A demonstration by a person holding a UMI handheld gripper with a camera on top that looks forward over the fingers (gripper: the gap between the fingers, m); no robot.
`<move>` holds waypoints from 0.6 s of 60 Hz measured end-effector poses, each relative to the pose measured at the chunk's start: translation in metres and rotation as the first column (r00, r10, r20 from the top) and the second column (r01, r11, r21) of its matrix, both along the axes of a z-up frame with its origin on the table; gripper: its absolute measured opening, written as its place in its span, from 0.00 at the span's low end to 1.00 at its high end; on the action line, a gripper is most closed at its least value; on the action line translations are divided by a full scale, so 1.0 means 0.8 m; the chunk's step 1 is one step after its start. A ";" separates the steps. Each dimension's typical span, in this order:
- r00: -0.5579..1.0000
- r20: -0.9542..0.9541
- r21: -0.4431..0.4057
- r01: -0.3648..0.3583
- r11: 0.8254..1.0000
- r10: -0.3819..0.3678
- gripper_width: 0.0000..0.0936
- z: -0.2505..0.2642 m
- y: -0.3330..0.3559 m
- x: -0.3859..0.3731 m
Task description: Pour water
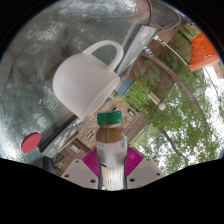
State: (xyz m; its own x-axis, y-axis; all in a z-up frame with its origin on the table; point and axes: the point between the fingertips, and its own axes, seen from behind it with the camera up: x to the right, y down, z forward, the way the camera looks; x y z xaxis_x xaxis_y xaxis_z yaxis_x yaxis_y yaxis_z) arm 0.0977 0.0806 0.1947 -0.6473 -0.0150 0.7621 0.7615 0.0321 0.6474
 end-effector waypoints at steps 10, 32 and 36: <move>0.903 -0.428 0.073 -0.010 0.997 0.040 0.29 0.050 -0.002 0.004; -0.726 -0.684 -0.064 -0.036 0.997 -0.070 0.30 -0.043 -0.009 0.129; -0.751 -0.658 -0.071 -0.023 0.997 -0.064 0.30 -0.098 -0.004 0.139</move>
State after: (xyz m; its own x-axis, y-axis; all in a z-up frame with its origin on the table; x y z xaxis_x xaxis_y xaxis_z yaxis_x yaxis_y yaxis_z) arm 0.2092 0.0771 0.1167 0.9895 -0.0030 -0.1448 -0.1448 -0.0415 -0.9886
